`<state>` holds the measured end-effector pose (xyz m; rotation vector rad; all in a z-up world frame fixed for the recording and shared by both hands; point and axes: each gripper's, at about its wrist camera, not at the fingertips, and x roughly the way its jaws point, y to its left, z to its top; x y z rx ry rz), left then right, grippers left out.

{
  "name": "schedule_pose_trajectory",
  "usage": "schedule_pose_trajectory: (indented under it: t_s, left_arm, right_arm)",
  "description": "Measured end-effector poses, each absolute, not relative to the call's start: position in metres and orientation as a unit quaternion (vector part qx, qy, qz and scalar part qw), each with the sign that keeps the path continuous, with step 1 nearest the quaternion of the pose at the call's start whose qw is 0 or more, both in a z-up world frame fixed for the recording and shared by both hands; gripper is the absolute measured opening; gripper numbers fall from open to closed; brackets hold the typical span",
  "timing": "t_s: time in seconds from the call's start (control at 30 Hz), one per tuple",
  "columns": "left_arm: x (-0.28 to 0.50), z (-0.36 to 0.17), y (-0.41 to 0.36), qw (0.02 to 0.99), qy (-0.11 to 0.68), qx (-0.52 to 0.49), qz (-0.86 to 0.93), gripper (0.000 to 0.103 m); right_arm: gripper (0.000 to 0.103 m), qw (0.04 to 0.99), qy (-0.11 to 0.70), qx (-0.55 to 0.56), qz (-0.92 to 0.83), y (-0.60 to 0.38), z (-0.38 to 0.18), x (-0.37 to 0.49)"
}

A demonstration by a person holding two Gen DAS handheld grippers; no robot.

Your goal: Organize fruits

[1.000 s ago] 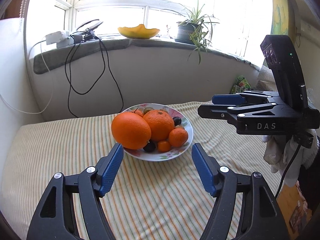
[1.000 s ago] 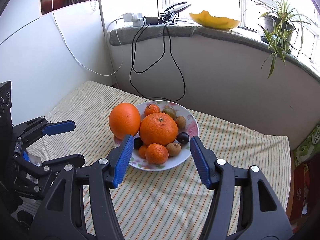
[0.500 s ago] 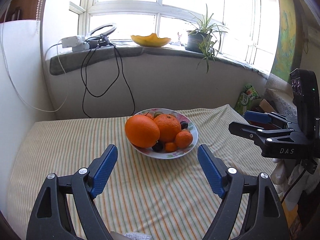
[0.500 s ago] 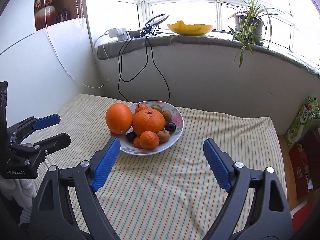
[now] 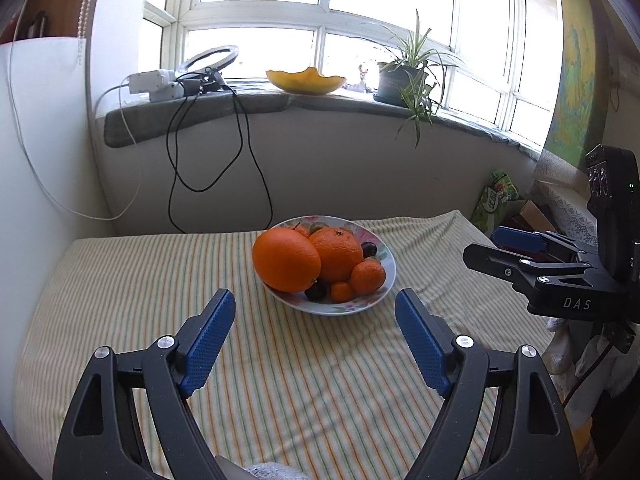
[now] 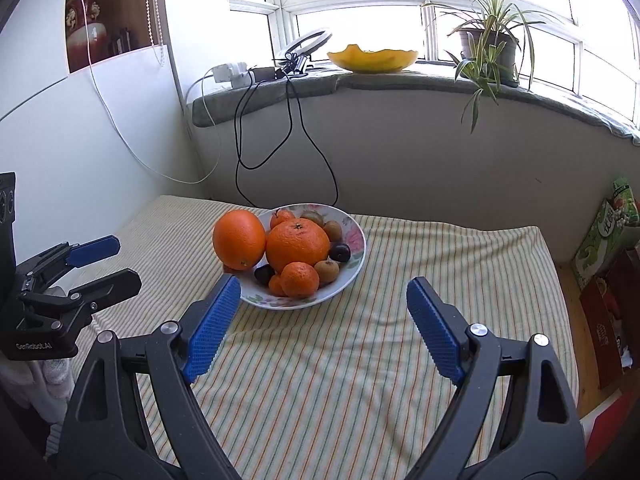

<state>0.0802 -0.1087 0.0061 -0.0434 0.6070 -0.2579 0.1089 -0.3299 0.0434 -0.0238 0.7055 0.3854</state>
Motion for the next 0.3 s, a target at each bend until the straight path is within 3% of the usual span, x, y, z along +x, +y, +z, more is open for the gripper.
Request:
schedule_pose_trajectory:
  t_s: [0.3]
  left_arm:
    - [0.078, 0.006, -0.1076, 0.949, 0.29, -0.013, -0.123, 0.082]
  right_arm:
    - [0.088, 0.92, 0.35, -0.005, 0.176, -0.3355, 0.0363, 0.1118]
